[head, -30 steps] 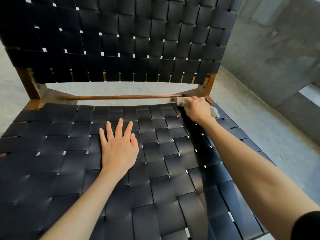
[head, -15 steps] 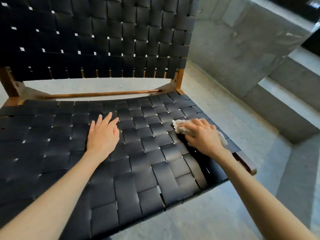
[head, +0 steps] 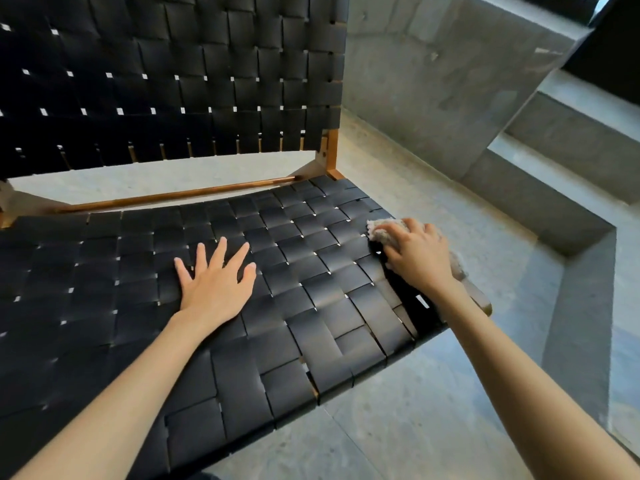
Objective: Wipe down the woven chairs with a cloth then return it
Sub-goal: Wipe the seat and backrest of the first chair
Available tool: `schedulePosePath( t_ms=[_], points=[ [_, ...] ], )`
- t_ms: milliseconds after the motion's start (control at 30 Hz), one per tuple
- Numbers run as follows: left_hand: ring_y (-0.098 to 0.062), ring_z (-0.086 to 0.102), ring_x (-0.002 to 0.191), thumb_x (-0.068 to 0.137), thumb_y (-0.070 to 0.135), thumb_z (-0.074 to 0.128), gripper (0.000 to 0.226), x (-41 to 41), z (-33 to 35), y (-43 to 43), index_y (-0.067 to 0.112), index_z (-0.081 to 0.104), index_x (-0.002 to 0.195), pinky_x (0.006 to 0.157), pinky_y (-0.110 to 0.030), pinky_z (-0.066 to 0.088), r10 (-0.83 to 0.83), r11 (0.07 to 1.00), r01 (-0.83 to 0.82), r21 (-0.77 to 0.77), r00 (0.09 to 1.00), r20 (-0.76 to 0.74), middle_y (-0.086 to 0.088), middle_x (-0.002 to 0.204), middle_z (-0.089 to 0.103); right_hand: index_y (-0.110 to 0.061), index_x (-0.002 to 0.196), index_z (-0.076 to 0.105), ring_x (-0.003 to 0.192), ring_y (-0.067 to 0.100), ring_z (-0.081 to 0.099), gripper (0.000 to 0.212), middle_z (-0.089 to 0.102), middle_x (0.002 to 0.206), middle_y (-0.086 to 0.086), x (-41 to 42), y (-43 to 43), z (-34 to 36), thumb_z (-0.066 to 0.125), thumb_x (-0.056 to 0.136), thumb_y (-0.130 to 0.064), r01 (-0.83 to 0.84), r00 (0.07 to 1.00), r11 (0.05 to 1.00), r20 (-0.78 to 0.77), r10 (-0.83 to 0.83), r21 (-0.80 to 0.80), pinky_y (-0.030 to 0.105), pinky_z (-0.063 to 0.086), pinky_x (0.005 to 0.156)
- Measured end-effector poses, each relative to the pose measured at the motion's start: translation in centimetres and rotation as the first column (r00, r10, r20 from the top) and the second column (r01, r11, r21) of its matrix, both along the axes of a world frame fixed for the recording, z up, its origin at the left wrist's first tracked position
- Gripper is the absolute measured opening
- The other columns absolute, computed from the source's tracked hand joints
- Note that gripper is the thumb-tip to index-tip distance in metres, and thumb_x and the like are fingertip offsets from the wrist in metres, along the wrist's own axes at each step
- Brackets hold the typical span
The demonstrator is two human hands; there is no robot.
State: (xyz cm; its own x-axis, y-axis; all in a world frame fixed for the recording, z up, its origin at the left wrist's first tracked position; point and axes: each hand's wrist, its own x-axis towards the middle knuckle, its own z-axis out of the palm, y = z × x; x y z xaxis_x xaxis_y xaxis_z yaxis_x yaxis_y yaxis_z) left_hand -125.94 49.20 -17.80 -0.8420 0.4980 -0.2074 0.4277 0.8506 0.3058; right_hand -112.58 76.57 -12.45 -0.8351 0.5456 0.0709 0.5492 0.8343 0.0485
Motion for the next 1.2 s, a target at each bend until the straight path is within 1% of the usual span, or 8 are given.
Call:
schedulePosePath(
  t_ms=[200,367,533,667,867,967,1067,1200],
  points=[
    [-0.022,-0.004,0.147,0.098,0.052,0.018,0.052,-3.4,-1.0,0.4,0.041,0.012,0.149,0.114,-0.054,-0.006,-0.115,0.992,0.117,0.057,0.993,-0.032,0.007,0.159,0.004,-0.035,0.131,0.049,0.122,0.033,0.039,0.035,0.045,0.137,0.003,-8.2,1.0,-2.2,0.044,0.096,-0.035,-0.147,0.989,0.988,0.004,0.147,-0.043,0.046,0.033,0.099],
    [-0.019,-0.007,0.147,0.098,0.05,0.017,0.051,-5.2,-2.1,0.8,0.044,0.009,0.148,0.115,-0.051,-0.008,-0.08,0.995,0.083,0.056,0.994,-0.07,0.006,0.16,0.0,-0.034,0.131,0.048,0.125,0.033,0.037,0.034,0.044,0.138,0.004,-15.5,1.3,-4.7,0.044,0.097,-0.034,-0.245,0.969,0.966,-0.002,0.246,-0.087,0.049,0.032,0.1],
    [-0.017,-0.007,0.147,0.097,0.052,0.016,0.052,-5.2,-2.8,0.9,0.045,0.008,0.148,0.115,-0.05,-0.009,-0.066,0.994,0.076,0.072,0.99,-0.123,0.007,0.159,-0.001,-0.029,0.13,0.05,0.124,0.03,0.04,0.035,0.05,0.133,0.004,-22.3,0.5,-6.5,0.045,0.097,-0.036,-0.306,0.952,0.945,-0.022,0.306,-0.118,0.046,0.033,0.102],
    [-0.015,-0.009,0.146,0.096,0.053,0.014,0.052,-5.1,-2.8,0.8,0.047,0.005,0.147,0.115,-0.049,-0.01,-0.065,0.995,0.073,0.06,0.989,-0.13,0.009,0.159,-0.003,-0.028,0.128,0.056,0.121,0.026,0.045,0.035,0.057,0.128,0.002,-24.4,0.4,-6.2,0.047,0.095,-0.038,-0.287,0.958,0.938,-0.045,0.284,-0.196,0.045,0.035,0.102],
    [-0.016,-0.007,0.147,0.097,0.053,0.016,0.052,-4.8,-2.3,0.6,0.046,0.009,0.148,0.114,-0.049,-0.01,-0.07,0.994,0.079,0.075,0.991,-0.117,0.008,0.159,0.0,-0.028,0.125,0.06,0.114,0.025,0.046,0.033,0.06,0.125,0.001,-20.7,-0.9,-5.1,0.051,0.093,-0.033,-0.356,0.935,0.901,-0.079,0.347,-0.25,0.045,0.037,0.095],
    [-0.017,-0.004,0.147,0.097,0.053,0.017,0.051,-4.6,-2.1,0.6,0.045,0.013,0.148,0.114,-0.049,-0.009,-0.075,0.993,0.084,0.08,0.991,-0.106,0.007,0.159,0.003,-0.028,0.121,0.062,0.108,0.025,0.046,0.03,0.061,0.12,0.0,-15.7,-1.3,-3.8,0.053,0.093,-0.031,-0.4,0.915,0.878,-0.062,0.398,-0.261,0.046,0.04,0.09],
    [-0.018,-0.002,0.147,0.098,0.052,0.018,0.051,-4.5,-1.7,0.5,0.043,0.016,0.148,0.115,-0.048,-0.008,-0.08,0.992,0.089,0.086,0.992,-0.097,0.005,0.159,0.006,-0.032,0.119,0.062,0.104,0.023,0.046,0.029,0.061,0.115,-0.005,-9.9,-2.1,-2.2,0.054,0.091,-0.029,-0.439,0.896,0.857,-0.055,0.441,-0.27,0.041,0.04,0.082],
    [-0.02,-0.003,0.147,0.1,0.048,0.015,0.05,-3.8,-1.2,-0.3,0.04,0.012,0.149,0.117,-0.045,-0.004,-0.083,0.996,0.084,0.025,0.995,-0.048,0.004,0.16,0.003,-0.036,0.116,0.063,0.097,0.018,0.045,0.031,0.061,0.109,-0.013,-2.4,-3.4,-0.5,0.058,0.087,-0.028,-0.45,0.891,0.855,-0.064,0.45,-0.258,0.037,0.04,0.074]
  ],
)
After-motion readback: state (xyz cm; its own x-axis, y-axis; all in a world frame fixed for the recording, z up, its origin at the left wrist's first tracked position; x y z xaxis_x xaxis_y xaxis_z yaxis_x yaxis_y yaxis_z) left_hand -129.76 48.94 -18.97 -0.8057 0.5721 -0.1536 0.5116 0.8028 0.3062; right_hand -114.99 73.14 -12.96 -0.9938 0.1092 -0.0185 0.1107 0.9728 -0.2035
